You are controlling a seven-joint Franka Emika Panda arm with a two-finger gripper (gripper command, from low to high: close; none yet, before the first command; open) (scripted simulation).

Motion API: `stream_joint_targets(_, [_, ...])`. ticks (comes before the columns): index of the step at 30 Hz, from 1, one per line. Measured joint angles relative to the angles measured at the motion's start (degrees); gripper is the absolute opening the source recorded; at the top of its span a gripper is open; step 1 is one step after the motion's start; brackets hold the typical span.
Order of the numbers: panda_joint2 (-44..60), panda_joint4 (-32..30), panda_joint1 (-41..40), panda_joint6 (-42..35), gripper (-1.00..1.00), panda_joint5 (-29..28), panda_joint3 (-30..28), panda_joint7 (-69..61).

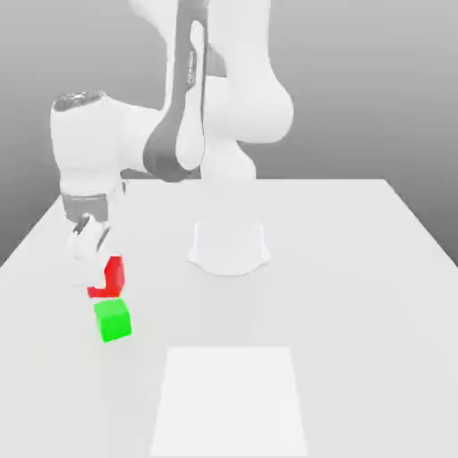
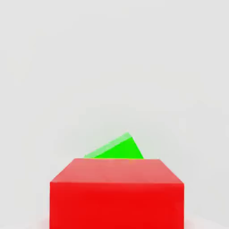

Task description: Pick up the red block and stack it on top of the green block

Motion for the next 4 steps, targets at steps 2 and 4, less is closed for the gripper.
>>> stream_joint_targets(2, [3.65, 0.13, 0.52, 3.49, 1.0, 1.79, 0.1, -1.2])
stream_joint_targets(4, [3.65, 0.13, 0.57, 3.5, 1.0, 1.79, 0.1, -1.2])
